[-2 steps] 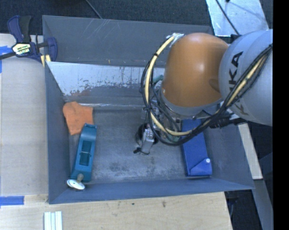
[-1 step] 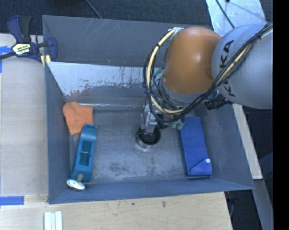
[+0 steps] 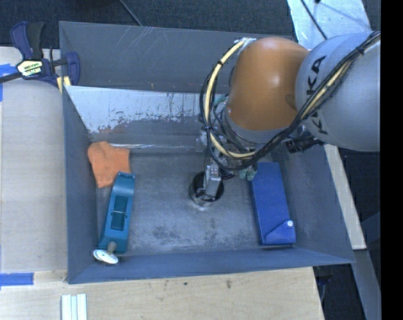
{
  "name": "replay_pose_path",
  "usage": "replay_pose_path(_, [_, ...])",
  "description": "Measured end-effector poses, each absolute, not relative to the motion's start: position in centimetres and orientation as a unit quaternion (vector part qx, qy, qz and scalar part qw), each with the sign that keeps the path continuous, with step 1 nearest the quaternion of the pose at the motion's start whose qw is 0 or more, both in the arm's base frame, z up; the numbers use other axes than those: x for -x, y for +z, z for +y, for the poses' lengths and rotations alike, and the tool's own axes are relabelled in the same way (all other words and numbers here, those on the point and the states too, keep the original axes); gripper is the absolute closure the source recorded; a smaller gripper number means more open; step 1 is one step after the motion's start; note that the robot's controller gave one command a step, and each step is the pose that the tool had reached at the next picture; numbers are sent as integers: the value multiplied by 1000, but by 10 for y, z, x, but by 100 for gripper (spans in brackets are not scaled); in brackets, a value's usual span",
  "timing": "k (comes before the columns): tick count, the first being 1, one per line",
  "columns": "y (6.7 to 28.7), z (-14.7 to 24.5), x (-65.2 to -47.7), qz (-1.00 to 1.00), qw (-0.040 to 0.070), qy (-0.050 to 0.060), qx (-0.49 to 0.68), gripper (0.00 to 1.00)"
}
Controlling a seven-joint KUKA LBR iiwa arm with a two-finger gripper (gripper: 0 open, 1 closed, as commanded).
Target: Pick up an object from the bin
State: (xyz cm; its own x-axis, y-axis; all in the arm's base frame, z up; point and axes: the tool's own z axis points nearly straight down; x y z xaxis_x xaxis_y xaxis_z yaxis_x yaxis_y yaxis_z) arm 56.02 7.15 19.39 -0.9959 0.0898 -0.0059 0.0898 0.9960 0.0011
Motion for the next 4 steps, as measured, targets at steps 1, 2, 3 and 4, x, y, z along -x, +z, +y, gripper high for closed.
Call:
replay_pose_path(1, [194,72,-560,999,3,0,-45,0])
replay_pose_path(2, [155,47,-577,1000,4,1,-3,0])
replay_pose_path(3, [128,33,-578,999,0,0,-36,0])
replay_pose_path(4, [91,50,-604,999,1,1,48,100])
